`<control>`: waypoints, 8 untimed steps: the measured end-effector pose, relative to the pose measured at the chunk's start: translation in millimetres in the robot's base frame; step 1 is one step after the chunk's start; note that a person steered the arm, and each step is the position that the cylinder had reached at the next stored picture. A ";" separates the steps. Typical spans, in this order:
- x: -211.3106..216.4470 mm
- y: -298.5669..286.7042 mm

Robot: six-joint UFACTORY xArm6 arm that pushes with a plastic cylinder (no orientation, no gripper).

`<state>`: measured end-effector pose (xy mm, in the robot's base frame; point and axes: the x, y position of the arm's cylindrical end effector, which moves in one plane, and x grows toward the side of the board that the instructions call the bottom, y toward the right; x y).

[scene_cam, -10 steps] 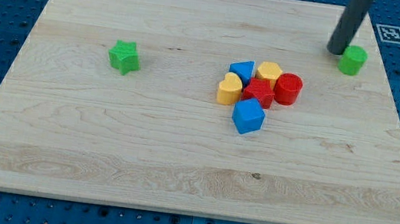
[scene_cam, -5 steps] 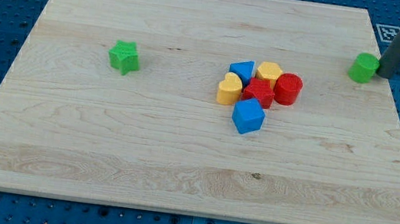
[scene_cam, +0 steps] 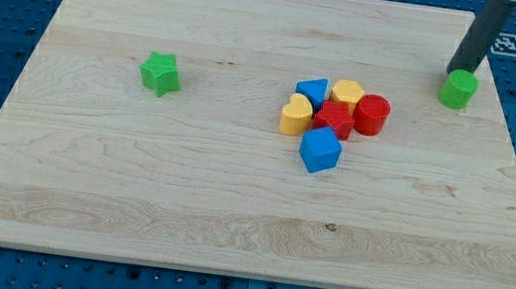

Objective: Move the green circle diagonal to the bottom right of the red circle

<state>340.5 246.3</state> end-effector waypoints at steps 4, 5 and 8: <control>39.6 0.6; 41.0 0.6; 66.7 1.5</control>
<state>407.2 247.9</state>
